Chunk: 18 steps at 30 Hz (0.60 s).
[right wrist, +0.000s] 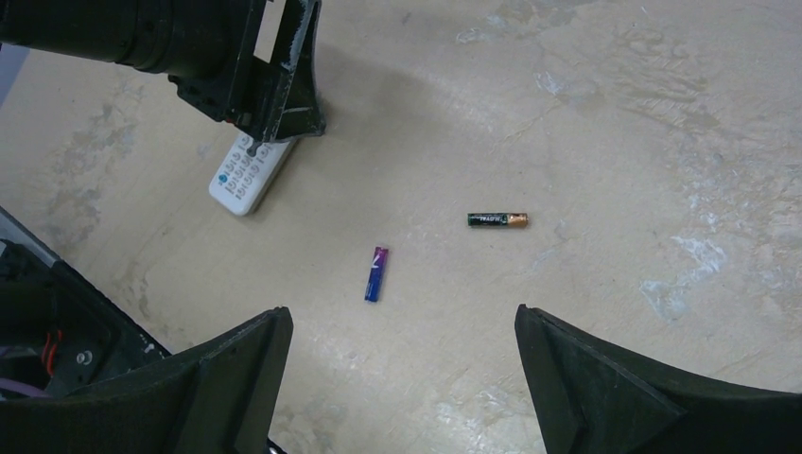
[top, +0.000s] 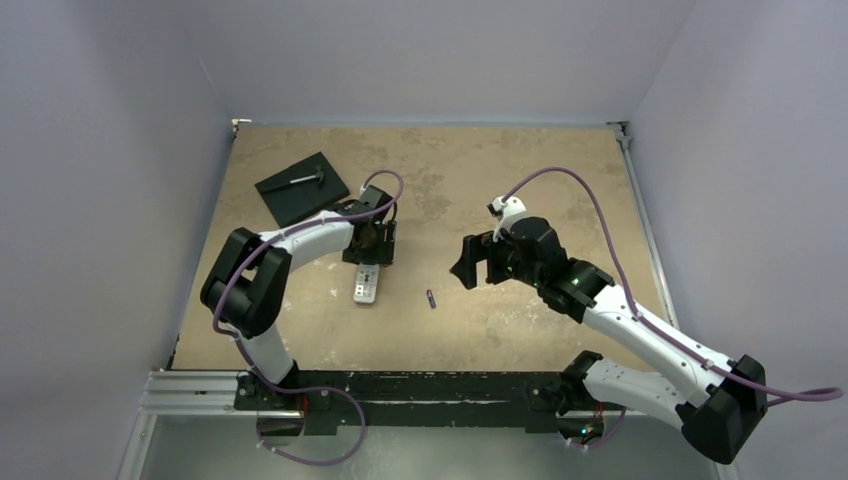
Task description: Load the batteries into the remote control
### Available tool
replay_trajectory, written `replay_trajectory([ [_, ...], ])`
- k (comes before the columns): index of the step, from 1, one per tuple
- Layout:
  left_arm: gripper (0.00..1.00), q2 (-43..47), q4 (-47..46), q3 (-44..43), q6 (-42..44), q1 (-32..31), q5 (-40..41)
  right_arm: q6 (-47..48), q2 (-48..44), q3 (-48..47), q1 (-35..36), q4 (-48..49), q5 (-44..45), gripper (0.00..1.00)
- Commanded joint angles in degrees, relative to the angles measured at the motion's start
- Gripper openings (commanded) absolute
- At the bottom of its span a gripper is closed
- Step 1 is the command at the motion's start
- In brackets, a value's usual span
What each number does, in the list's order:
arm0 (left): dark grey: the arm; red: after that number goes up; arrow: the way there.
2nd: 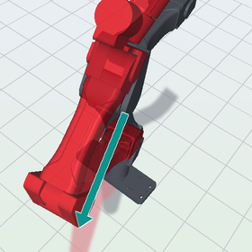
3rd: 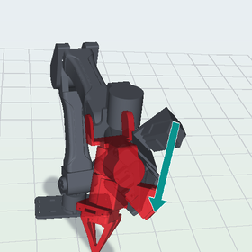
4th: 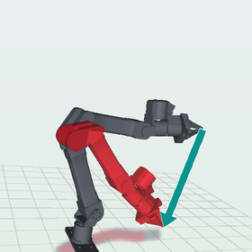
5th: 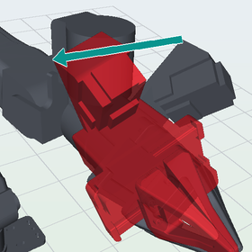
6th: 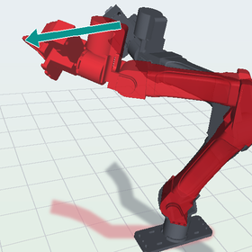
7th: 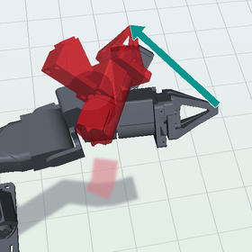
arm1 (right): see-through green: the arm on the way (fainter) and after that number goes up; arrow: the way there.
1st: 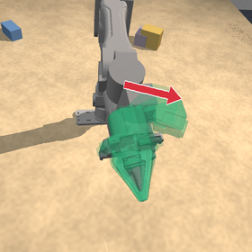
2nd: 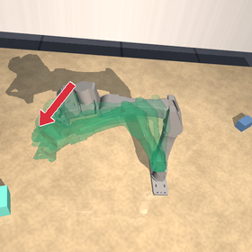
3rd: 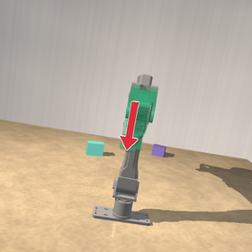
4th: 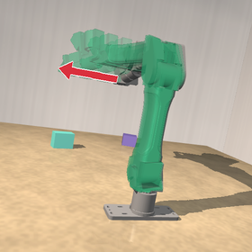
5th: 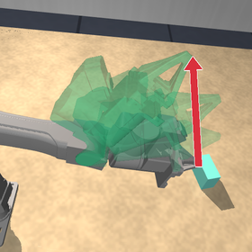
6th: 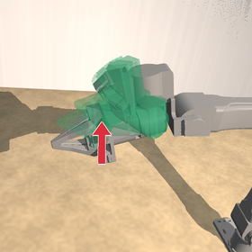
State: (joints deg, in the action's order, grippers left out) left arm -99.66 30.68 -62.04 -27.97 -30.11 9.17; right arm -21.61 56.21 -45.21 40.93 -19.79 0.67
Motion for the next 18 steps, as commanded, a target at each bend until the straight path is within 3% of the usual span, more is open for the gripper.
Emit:
replay_trajectory([
  [1,0.64,-0.49,-0.66,-1.85,-1.04,0.48,0.28,-0.52,-0.21,0.38,0.12,2.4,-0.57,0.99],
  [4,0.59,-0.63,-0.83,-1.52,-1.12,0.49,0.17,-0.63,0.35,0.45,0.12,2.94,-0.57,0.99],
  [10,0.35,-0.37,-1.14,-1.18,-1.12,0.73,-0.48,-0.72,1.89,-0.37,0.12,3.42,-2.69,0.99],
  [13,0.18,0.08,-1.47,-0.78,-1.29,0.92,-0.92,-0.48,2.5,-0.73,0.12,3.39,-3.99,0.98],
  [15,0.0,0.68,-1.59,-0.53,-1.62,1.01,-0.87,-0.43,2.51,-0.76,0.2,4.08,-5.58,0.97],
  [18,0.0,2.64,-2.48,0.58,-2.54,1.1,-1.25,-0.45,2.65,-1.21,0.28,5.5,-9.33,0.95],
])
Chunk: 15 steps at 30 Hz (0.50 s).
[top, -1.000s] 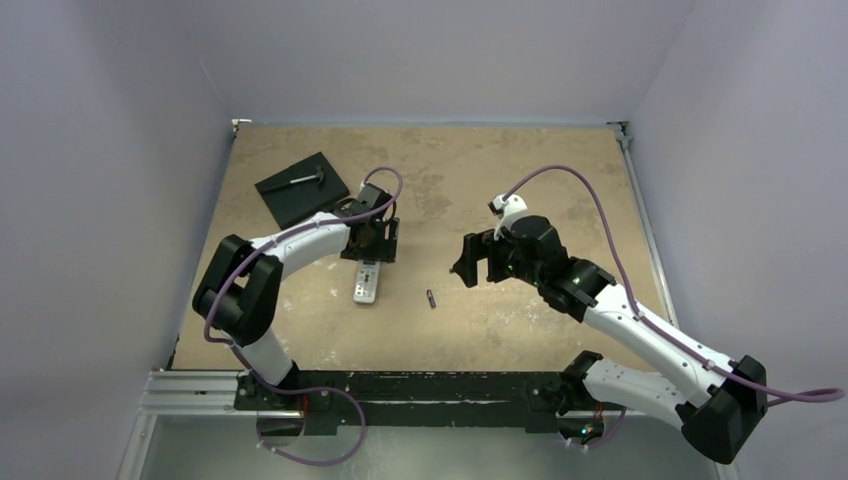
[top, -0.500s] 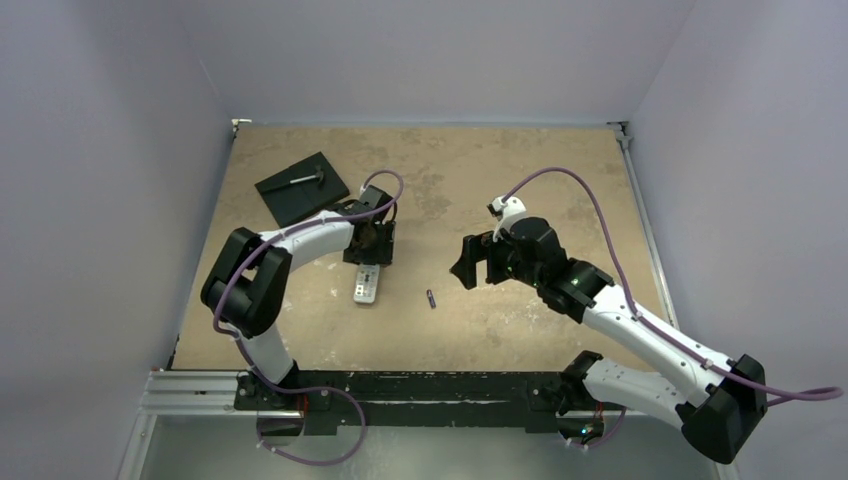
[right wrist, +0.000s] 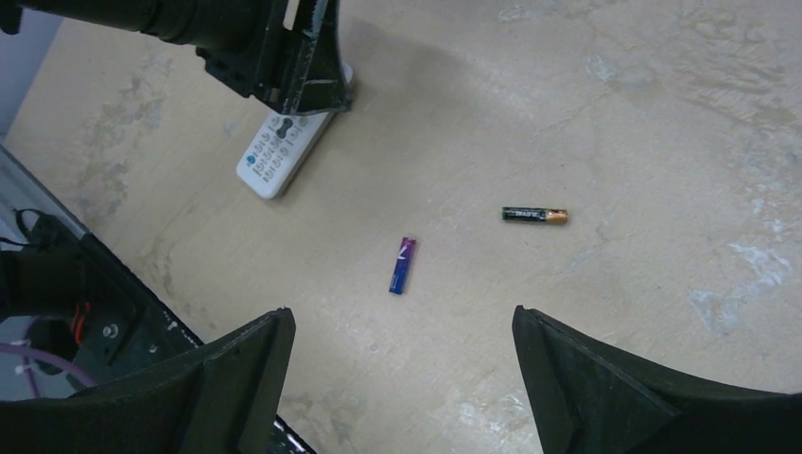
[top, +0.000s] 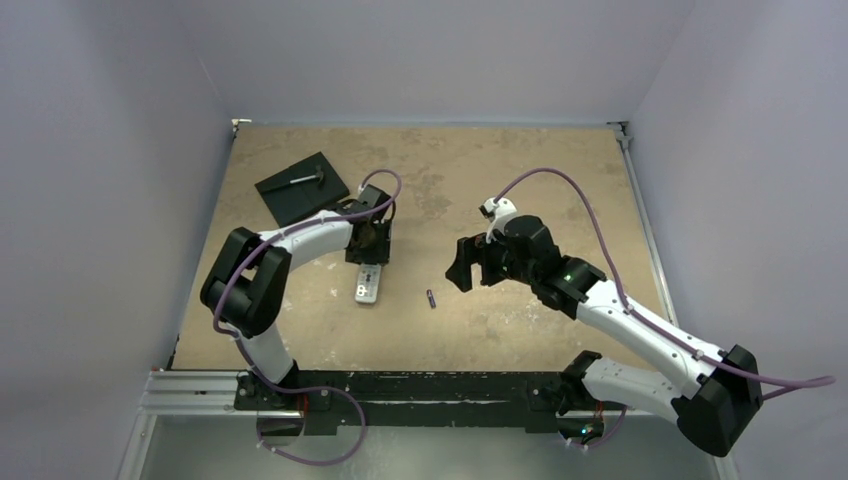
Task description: Load the batteries into the remote control
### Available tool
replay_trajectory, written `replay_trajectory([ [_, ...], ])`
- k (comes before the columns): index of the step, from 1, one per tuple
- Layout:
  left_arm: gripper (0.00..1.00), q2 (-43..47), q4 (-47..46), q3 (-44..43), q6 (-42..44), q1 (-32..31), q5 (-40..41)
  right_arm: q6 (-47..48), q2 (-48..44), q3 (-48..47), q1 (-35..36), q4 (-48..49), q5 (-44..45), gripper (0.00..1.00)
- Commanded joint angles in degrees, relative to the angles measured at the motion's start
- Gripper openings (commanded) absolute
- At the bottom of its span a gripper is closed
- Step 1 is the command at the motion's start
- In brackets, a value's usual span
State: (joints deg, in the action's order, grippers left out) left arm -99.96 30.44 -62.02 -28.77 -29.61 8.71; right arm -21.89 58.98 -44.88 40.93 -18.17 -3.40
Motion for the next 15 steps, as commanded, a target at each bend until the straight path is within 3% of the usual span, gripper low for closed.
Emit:
replay_trajectory([
  [1,0.0,3.75,-2.44,0.99,-2.22,0.6,-1.18,-0.17,0.05,-1.79,0.36,4.26,-6.43,0.95],
  [15,0.0,16.26,-6.4,4.88,-12.73,0.6,-9.3,-5.18,1.15,-2.38,1.62,8.85,-15.86,0.87],
])
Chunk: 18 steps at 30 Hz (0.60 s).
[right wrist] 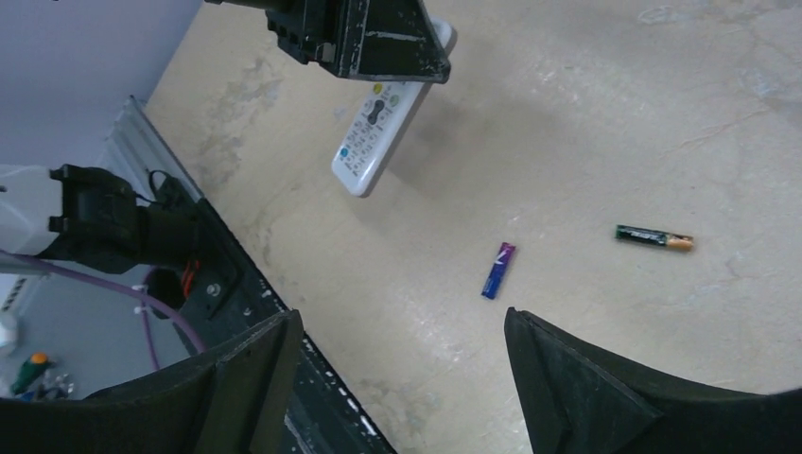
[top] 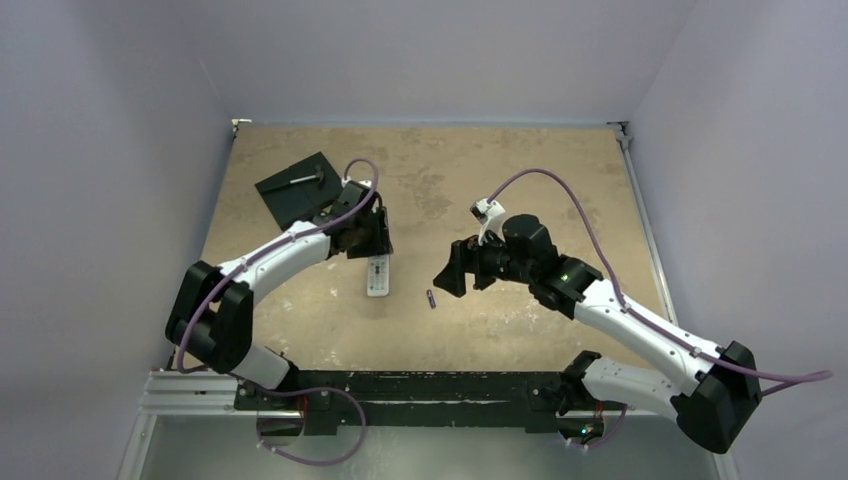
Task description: Load the batteries into the remote control
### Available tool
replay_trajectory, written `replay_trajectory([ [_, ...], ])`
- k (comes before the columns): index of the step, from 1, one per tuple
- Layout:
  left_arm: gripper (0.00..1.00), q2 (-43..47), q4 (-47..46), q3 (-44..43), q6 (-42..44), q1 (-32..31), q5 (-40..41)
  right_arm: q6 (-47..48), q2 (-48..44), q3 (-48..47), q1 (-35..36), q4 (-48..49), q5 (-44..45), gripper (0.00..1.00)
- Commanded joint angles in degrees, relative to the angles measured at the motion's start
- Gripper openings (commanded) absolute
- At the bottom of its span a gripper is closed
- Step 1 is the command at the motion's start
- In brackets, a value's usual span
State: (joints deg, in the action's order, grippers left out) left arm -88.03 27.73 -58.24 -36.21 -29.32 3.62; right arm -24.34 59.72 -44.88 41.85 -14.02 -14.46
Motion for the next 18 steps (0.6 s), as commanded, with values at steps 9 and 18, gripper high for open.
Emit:
replay_trajectory([
  [9,0.0,9.64,-8.38,3.66,-12.89,0.31,-10.34,-7.32,4.32,-3.83,2.06,7.73,-6.48,0.81],
  [18,0.0,13.76,-14.24,7.12,-20.98,0.32,-13.99,-11.71,10.09,-6.52,2.87,10.51,-6.79,0.71],
])
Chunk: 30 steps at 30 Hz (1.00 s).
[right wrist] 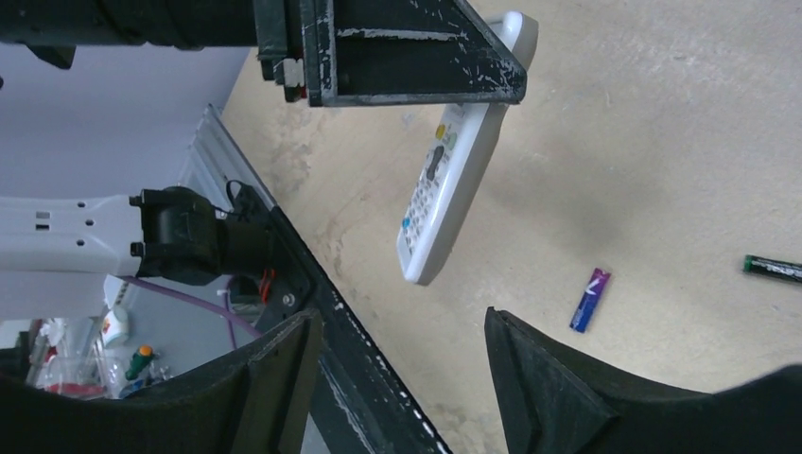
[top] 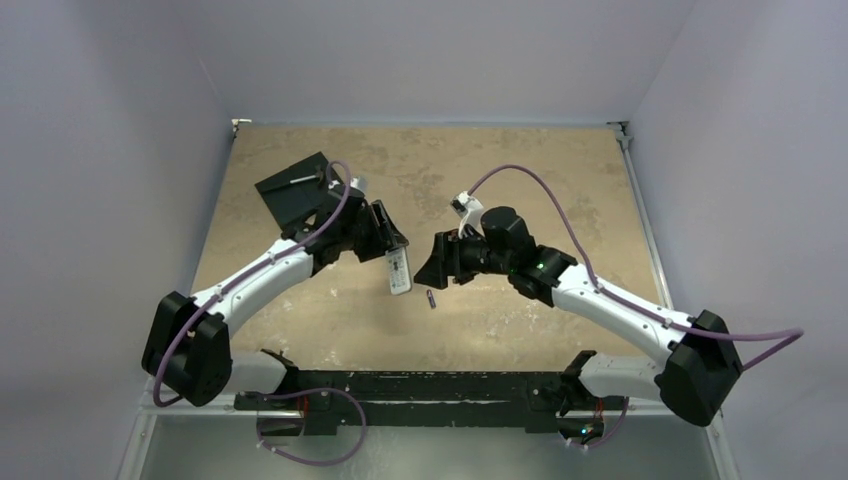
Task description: Load the batteries into the remote control
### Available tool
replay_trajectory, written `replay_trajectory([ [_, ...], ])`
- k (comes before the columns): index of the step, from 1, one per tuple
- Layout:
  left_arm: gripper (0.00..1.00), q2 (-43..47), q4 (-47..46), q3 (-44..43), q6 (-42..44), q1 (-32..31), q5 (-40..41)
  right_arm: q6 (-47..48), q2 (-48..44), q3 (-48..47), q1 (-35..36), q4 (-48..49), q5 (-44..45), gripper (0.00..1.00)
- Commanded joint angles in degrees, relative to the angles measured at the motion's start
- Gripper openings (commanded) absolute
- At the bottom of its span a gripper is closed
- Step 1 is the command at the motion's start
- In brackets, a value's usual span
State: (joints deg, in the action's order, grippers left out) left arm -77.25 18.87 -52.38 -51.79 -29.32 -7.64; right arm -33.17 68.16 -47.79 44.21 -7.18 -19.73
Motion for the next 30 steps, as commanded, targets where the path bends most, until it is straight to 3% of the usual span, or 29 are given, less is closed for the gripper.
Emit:
replay_trajectory([
  [1,0.0,3.39,-5.85,1.44,-5.96,0.32,-2.85,-3.09,2.51,-4.07,0.58,3.62,-1.58,0.7],
  [14,0.0,7.06,-8.7,2.69,-10.5,0.32,-3.97,-4.29,11.22,-10.68,3.52,0.31,1.15,0.58],
  [30,0.0,9.62,-8.37,1.71,-11.67,0.32,-4.52,-5.33,12.7,-11.09,5.62,-1.27,6.1,0.49],
])
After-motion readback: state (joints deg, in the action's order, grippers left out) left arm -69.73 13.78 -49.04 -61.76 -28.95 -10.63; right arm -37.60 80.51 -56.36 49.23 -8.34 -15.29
